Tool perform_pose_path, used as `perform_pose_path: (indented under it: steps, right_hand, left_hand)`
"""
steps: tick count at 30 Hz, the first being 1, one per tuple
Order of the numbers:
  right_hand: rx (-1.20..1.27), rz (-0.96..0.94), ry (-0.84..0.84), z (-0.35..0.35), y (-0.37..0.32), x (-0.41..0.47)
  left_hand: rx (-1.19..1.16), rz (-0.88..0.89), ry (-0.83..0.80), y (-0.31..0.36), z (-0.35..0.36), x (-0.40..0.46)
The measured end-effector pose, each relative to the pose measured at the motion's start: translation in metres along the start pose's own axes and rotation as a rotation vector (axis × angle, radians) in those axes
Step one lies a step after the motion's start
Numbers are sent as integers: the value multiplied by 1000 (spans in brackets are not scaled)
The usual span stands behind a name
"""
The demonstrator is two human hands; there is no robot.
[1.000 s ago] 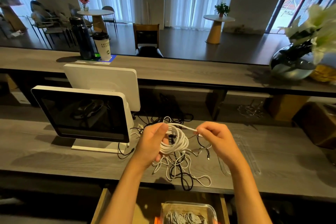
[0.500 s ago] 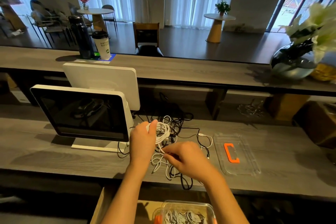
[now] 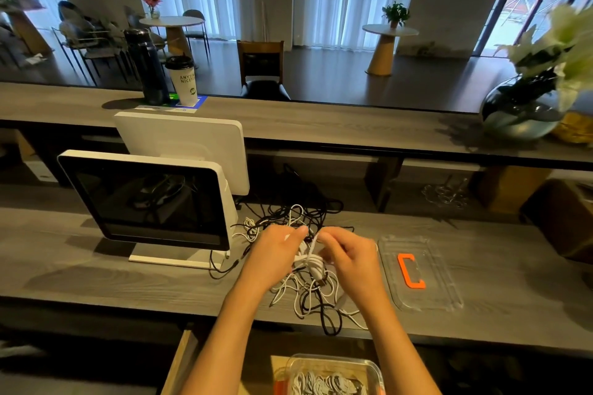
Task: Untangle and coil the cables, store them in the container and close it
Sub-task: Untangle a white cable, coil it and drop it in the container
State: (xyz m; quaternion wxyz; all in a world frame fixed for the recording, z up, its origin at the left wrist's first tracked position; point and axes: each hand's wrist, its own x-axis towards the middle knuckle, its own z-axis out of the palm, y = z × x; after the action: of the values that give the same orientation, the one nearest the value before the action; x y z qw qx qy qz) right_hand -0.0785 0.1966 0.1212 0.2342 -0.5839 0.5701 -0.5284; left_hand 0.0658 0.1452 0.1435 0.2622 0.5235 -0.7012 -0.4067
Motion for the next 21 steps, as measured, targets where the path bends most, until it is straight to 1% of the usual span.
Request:
perform_pose_path:
  steps: [2,5,8,10,12,13,15,16,18,19,21]
  right_hand:
    - [139,143,7,-6,-3,6]
    - [318,311,-49,-13,-1,10]
    - [470,406,-89,-11,-1,10]
    - [487,416,-109,-8,0,8]
    - [403,414,-135,-3,3,7]
    - [357,421,-150,0,4,6]
    - [287,415,-196,7,4,5]
    - [250,393,-226,11,4,4]
    - [171,333,-306,16,1,0]
    - [143,309,-361,17,0,-3]
    - [78,276,-482,16,-4,-5]
  left_hand:
    - [11,105,-57,-1,1,-3]
    - [-39,179,-140,-1,0,-6]
    - [-212,195,-252,4,1,-11]
    - [-362,165,-256,3,1,-12]
    - [-477,143,-193,3,1,-13]
    - [-538,117,-133,3,4,-12]
    - [-640,-8,46,5,9,-8]
    - [-651,-77,143,5,12,-5]
    - [-564,-155,292,2,16,1]
    - [-453,-160,343,-2,16,3]
    - [-219,-131,393,-10,14,6]
